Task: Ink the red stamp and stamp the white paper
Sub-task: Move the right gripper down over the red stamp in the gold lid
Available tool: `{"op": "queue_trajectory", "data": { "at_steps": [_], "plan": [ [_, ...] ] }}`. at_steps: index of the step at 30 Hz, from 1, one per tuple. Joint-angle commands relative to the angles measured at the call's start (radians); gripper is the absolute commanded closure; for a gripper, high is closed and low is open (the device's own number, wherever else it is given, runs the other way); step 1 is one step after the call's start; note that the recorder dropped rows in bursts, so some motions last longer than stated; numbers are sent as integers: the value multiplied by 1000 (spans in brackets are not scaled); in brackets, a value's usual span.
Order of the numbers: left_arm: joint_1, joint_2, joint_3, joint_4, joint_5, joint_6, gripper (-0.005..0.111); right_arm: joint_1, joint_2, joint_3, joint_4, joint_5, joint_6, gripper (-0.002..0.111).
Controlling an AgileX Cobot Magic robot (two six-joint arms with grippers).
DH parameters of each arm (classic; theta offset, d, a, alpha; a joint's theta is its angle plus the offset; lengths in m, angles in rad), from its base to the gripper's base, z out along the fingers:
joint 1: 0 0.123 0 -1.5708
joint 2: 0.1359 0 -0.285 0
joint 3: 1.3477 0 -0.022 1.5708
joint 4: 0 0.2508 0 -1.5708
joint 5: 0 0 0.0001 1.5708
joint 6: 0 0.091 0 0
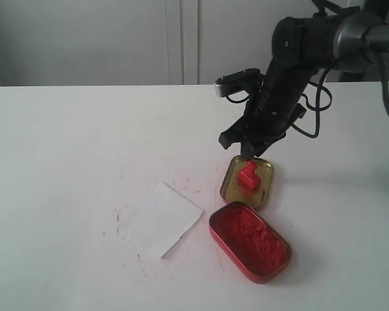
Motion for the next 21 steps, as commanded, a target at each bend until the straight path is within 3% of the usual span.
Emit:
{"op": "queue_trajectory", "data": {
  "at_steps": [1,21],
  "plan": [
    [-10,-4,7,-3,0,-3,107,2,20,-8,-26,-32,-12,85],
    [-10,-4,7,-3,0,-3,107,2,86,-6,-26,-76,-12,85]
  ]
}}
